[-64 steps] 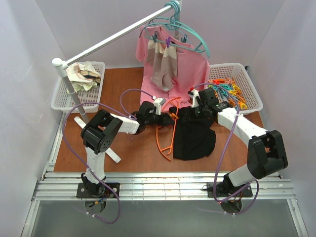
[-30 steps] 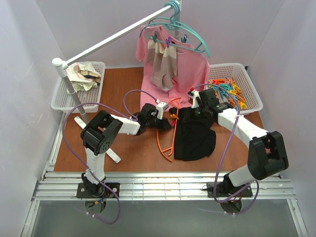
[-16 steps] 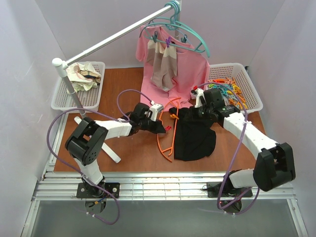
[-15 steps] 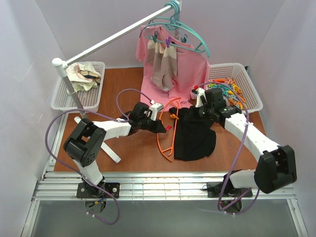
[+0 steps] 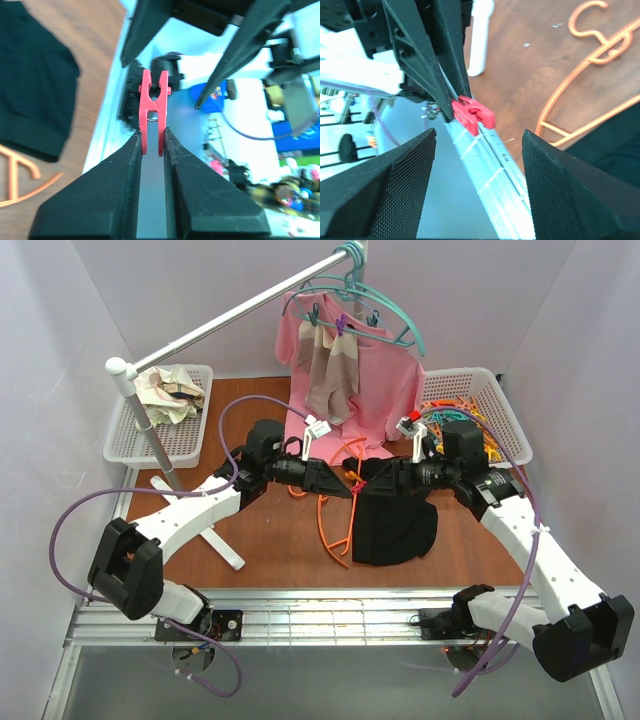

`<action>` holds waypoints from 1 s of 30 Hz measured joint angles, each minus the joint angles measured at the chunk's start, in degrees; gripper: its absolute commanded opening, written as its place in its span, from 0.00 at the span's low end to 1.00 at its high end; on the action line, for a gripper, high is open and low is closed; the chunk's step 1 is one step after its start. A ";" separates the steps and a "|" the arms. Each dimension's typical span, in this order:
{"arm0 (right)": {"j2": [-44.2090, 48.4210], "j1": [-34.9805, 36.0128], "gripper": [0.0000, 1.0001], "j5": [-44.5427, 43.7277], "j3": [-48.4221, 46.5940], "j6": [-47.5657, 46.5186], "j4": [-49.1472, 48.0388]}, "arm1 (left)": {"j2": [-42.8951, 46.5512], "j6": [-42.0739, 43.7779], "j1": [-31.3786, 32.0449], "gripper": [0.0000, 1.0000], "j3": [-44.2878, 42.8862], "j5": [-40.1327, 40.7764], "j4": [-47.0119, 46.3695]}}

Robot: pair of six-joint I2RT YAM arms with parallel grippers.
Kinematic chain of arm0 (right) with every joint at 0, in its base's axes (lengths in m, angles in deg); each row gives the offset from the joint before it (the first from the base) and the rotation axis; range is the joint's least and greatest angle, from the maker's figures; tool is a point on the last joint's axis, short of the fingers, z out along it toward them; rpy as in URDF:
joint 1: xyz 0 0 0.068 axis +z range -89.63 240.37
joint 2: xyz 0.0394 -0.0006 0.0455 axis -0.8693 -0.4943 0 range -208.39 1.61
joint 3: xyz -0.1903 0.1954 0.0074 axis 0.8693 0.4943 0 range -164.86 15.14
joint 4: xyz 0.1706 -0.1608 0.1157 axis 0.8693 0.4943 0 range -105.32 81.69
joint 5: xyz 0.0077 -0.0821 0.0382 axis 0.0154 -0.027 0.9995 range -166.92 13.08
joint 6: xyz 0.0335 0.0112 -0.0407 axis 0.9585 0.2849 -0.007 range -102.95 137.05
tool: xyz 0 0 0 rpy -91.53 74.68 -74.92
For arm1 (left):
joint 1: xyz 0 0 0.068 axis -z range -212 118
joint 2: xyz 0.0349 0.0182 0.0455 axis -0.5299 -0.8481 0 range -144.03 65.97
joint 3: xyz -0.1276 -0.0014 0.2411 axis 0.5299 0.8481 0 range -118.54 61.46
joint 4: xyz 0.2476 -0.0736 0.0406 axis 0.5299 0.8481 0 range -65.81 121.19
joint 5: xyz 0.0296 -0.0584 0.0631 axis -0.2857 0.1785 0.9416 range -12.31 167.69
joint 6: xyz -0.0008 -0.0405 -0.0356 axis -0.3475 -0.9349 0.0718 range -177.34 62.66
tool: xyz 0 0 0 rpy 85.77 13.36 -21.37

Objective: Clip the underwear to the hanger
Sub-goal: Pick up the clamp at the center of the board.

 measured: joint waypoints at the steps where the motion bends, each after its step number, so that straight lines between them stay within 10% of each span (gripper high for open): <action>1: 0.85 0.00 0.63 0.66 0.00 0.55 0.00 | 0.81 -1.05 0.00 0.13 0.00 -0.85 -0.42; 30: 0.07 -0.15 0.23 12.85 1.95 13.84 -11.72 | 3.21 -6.86 0.00 0.13 -0.94 -6.27 -2.73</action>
